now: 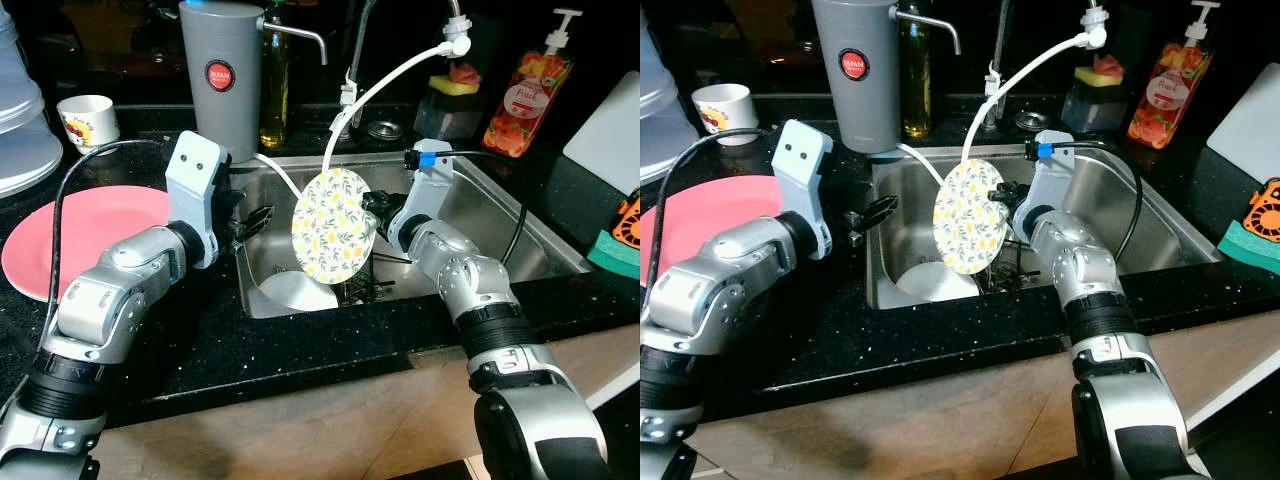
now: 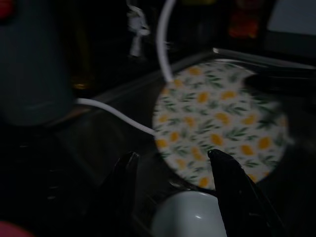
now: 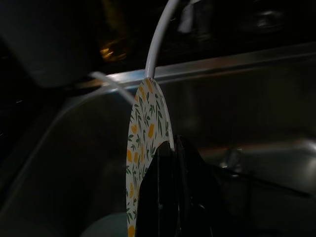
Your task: Kitchen organization
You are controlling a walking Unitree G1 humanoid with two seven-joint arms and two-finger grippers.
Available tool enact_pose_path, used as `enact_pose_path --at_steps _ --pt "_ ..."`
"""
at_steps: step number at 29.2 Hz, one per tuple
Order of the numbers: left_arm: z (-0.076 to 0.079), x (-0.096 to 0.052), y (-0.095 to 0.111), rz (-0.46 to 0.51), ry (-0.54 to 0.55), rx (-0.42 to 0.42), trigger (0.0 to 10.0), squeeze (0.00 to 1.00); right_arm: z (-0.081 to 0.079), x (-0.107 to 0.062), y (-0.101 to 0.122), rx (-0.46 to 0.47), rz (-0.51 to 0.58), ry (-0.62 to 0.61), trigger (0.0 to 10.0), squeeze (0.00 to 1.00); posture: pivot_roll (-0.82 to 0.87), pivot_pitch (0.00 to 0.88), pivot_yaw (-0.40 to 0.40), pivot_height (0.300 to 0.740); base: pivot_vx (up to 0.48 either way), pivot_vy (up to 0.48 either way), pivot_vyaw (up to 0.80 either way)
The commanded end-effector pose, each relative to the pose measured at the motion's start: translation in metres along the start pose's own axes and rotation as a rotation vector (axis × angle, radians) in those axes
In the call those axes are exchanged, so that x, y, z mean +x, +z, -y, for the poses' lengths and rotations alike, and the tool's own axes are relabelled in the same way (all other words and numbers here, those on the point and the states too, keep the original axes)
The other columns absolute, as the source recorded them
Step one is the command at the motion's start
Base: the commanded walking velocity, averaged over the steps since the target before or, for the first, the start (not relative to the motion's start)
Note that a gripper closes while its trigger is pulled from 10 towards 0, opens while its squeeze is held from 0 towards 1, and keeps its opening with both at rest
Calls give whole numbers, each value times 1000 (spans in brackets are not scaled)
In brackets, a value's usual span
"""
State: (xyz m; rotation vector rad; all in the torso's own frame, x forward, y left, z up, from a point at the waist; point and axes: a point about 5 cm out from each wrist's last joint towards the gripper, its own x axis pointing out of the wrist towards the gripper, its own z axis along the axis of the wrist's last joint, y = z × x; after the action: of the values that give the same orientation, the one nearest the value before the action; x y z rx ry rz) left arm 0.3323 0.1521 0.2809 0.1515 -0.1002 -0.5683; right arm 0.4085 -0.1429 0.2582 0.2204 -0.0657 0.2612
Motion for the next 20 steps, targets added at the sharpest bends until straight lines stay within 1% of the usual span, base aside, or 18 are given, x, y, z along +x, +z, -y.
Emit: enact_pose_path --at_steps 1,2,4,6,9,11,12,13,14,18,19,20 --pt "-3 -3 0 -2 28 8 10000 0 7 0 11 -1 47 -29 10000 0 -12 78 -43 740 0 0 0" --pt "-3 -3 1 4 26 2 10000 0 6 0 11 -8 42 -23 10000 0 -12 78 -43 740 0 0 0" --pt "2 -2 0 -2 -6 -19 10000 0 1 0 5 -35 1 26 10000 0 -11 75 -44 740 0 0 0" --pt "9 -4 -2 -32 -61 -11 10000 0 -7 -1 -3 -75 -44 92 10000 0 -11 74 -44 740 0 0 0" --pt "11 -5 -4 -46 -84 -3 10000 0 -11 -1 -5 -88 -60 119 10000 0 -11 74 -44 740 0 0 0" --pt "26 -10 -11 -112 -209 -1 10000 0 -20 -1 -12 -121 -88 176 10000 0 -11 72 -42 740 0 0 0" --pt "31 -12 -13 -133 -250 -6 10000 0 -22 -1 -13 -129 -90 182 10000 0 -11 72 -42 740 0 0 0" --pt "31 -12 -13 -133 -250 -6 10000 0 -22 -1 -13 -129 -90 182 10000 0 -11 72 -42 740 0 0 0" --pt "39 -16 -18 -181 -316 -1 10000 0 -23 1 -14 -143 -83 178 10000 0 -11 72 -42 740 0 0 0" --pt "43 -21 -22 -221 -361 -2 10000 0 -24 1 -14 -153 -87 192 10000 0 -9 71 -43 740 0 0 0" --pt "43 -21 -22 -225 -359 -2 10000 0 -24 1 -14 -158 -86 197 10000 518 -8 71 -44 740 0 0 0" --pt "43 -21 -22 -225 -359 -2 10000 0 -24 1 -14 -158 -86 197 10000 518 -8 71 -44 740 0 0 0"
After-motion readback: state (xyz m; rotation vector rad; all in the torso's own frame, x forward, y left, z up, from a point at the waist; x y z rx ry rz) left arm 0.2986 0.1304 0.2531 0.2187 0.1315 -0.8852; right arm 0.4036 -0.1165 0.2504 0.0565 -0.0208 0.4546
